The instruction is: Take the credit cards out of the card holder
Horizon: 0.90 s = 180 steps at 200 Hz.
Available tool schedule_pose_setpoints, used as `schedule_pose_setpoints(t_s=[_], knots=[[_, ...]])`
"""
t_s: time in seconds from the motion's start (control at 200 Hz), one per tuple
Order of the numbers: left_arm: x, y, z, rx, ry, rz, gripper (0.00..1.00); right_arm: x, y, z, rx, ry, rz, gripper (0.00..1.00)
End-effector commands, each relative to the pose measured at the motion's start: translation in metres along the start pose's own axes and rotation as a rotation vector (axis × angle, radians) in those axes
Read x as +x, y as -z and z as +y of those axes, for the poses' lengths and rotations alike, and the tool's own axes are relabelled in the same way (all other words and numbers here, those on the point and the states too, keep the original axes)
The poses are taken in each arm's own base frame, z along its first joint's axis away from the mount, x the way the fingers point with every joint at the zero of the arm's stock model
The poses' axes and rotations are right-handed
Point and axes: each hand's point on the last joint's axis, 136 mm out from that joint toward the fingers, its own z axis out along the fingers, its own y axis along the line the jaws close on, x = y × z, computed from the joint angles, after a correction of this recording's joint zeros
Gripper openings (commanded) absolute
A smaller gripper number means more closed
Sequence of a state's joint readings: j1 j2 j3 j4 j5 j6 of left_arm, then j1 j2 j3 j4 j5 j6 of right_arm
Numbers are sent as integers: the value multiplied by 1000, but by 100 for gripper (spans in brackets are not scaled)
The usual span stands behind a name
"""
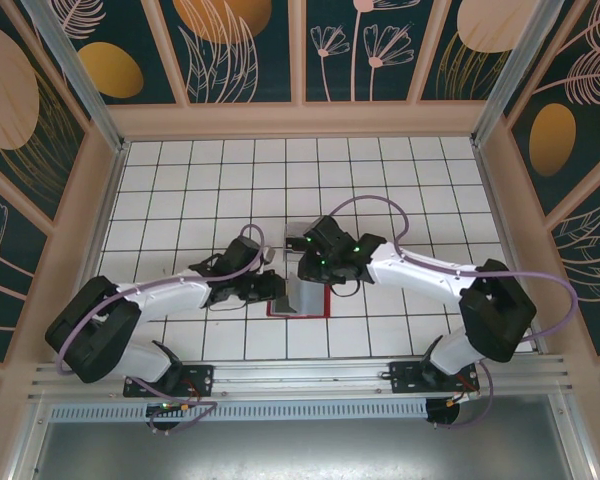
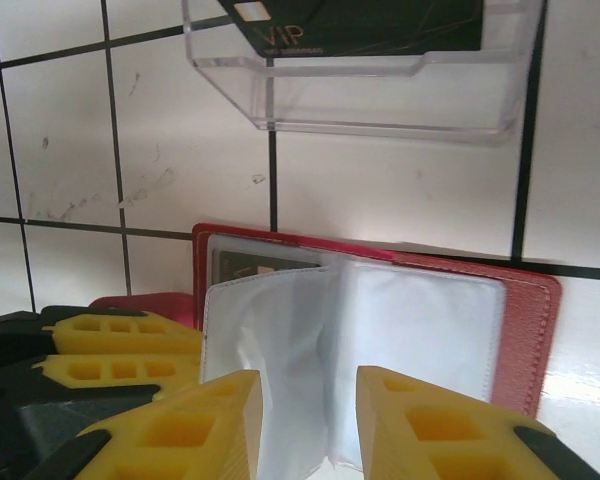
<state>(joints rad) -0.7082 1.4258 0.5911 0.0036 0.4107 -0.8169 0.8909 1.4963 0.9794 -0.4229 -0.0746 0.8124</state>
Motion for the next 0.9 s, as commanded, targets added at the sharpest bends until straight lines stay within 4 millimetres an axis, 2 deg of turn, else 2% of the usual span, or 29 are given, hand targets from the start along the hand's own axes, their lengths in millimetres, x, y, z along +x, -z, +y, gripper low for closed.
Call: schedule_pose_setpoints(t_s=[0.0, 0.205, 0.515, 0.771, 0.791, 0.896], knots=[[-4, -4, -13, 13, -11, 12, 19, -4, 9, -12, 25, -1, -34, 31], [3, -22, -33, 14, -50, 62, 19, -8, 16, -23, 23, -13, -57, 31], [9, -51, -50, 0, -83, 117, 20, -7, 25, -40, 22, -39, -77, 31], [6, -58, -55, 6, -82, 122, 20, -4, 25, -47, 22, -47, -74, 31], [9, -64, -47, -14, -71, 138, 20, -4, 25, -48, 22, -49, -74, 31], [11, -70, -41, -27, -62, 149, 20, -3, 24, -49, 24, -50, -70, 31]])
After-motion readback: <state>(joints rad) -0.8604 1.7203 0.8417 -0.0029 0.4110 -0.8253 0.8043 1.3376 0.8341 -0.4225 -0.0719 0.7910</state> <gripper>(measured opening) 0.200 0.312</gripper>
